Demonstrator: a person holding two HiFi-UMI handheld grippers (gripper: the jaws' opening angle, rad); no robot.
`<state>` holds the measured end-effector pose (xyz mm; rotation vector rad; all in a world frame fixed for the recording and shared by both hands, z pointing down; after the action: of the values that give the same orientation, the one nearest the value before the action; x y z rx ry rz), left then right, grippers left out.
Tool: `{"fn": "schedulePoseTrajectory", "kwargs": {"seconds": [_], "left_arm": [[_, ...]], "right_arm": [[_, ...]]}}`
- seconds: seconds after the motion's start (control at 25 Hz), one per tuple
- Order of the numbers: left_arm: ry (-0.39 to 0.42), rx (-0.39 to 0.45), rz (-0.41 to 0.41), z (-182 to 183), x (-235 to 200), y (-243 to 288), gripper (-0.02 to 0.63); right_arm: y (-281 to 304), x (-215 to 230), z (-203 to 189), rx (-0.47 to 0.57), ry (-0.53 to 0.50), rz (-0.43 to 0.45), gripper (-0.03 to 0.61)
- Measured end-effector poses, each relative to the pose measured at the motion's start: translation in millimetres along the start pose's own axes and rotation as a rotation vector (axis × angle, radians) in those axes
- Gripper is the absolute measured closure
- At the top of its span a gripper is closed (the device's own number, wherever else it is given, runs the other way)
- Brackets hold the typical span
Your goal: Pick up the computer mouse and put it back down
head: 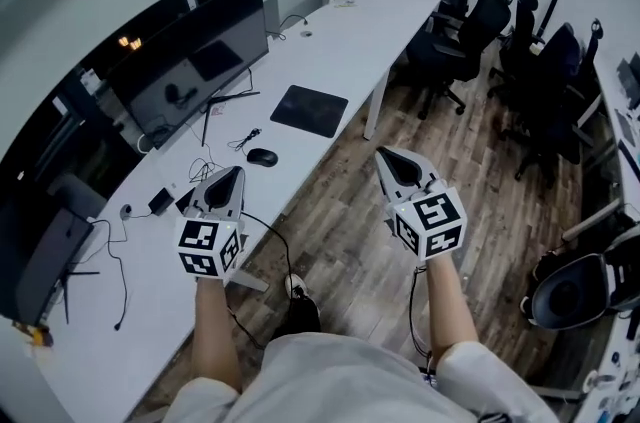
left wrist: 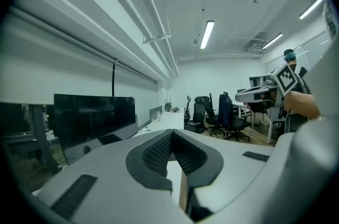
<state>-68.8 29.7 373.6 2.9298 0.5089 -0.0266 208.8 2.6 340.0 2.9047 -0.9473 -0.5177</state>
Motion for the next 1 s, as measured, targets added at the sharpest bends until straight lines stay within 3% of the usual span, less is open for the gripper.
{"fn": "schedulePoseTrajectory", "kwargs": {"seconds": [0.44,0.76,1.0], "left_arm": [[-0.101,-0.025,-0.039,7.5,-109.0,102.0,0.598],[-0.104,-0.094,0.019,-21.6,-183.1,138.2,0.598],[-0.209,-0.139,0.082,-59.3,-215.7,146.2,0.598]], "right_arm": [[162.2,10.0,15.1,-0.039,-0.024,0.068,0.561],[274.2,-23.7,-4.0,-0.102,-0.026,0.209,0.498],[339.4,-55.4,-47.0,-0.192,-0.028,0.360,0.415]]}}
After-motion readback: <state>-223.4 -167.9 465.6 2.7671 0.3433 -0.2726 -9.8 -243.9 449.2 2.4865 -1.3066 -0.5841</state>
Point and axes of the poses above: the fingertips, and each gripper's own axes: y forward along the fingers, x to its right, z out of its top, the point moved 4 cm from there along -y, backward along the fingers, and after that the axes turned 9 degrees about -y, right-handed, at the moved point
